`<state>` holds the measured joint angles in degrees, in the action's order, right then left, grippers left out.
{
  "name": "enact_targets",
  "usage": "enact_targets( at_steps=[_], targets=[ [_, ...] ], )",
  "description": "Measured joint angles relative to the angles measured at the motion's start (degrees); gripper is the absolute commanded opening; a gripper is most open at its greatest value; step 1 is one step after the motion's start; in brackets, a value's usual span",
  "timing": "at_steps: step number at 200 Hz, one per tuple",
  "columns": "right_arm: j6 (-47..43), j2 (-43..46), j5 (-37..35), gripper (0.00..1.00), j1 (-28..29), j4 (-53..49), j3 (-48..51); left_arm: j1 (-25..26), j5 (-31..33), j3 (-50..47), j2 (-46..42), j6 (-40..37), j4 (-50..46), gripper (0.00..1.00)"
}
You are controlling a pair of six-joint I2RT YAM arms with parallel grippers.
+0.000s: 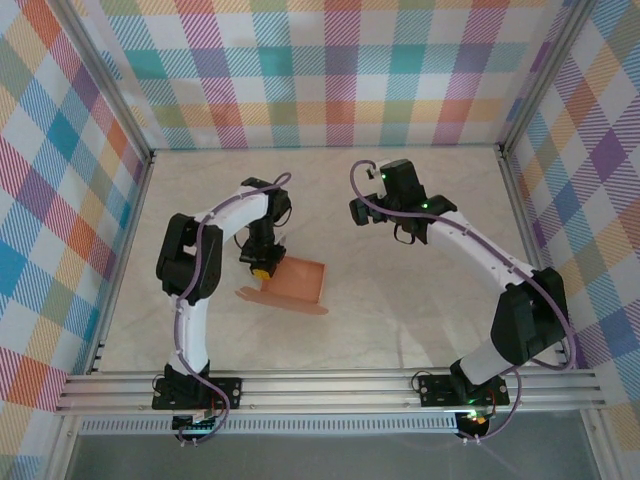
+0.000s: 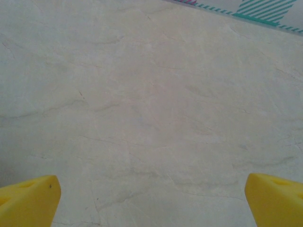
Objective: Fold the paper box
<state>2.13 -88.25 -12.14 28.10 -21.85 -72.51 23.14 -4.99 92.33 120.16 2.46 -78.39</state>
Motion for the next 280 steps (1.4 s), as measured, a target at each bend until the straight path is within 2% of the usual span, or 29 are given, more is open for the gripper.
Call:
enact_targets(
  at_steps=[4, 10, 54, 97, 132, 173, 195, 244, 280],
  targets=[
    [0.0, -0.1, 0.2, 1.00, -0.1, 0.0, 0.0, 0.0, 0.1, 0.2, 0.4, -0.3, -0.4, 0.22],
    [0.0, -0.2, 0.4, 1.00, -0.3, 0.0, 0.0, 0.0, 0.2, 0.6, 1.1, -0.7, -1.1, 0.28],
    [-0.2, -0.9, 3.4, 1.00, -1.2, 0.0, 0.0, 0.0, -0.5, 5.3, 1.8, -0.5, -2.9, 0.54],
    [-2.1, -2.2, 10.7, 1.00, -1.1, 0.0, 0.0, 0.0, -1.3, 6.8, -1.8, 0.2, -1.5, 0.80],
    [-3.1, -5.9, 16.1, 1.00, -0.3, -0.2, -1.1, -2.1, 0.9, 3.0, -13.1, 4.4, 6.3, 0.85],
    [-4.7, -14.5, 19.6, 1.00, 4.7, -0.8, -5.7, -13.7, 5.2, -11.3, -32.6, 11.5, 17.5, 0.91],
    [-5.5, -19.1, 21.0, 1.00, 8.8, -1.0, -9.7, -17.7, 7.0, -16.6, -39.2, 13.6, 19.9, 0.91],
    [-4.5, -29.9, 21.8, 1.00, 16.3, -0.2, -18.5, -20.2, 8.8, -22.1, -43.5, 14.4, 21.5, 0.91],
    [-3.2, -34.5, 19.5, 1.00, 16.6, 0.1, -19.6, -20.2, 8.7, -22.7, -43.5, 14.5, 22.1, 0.91]
  ],
)
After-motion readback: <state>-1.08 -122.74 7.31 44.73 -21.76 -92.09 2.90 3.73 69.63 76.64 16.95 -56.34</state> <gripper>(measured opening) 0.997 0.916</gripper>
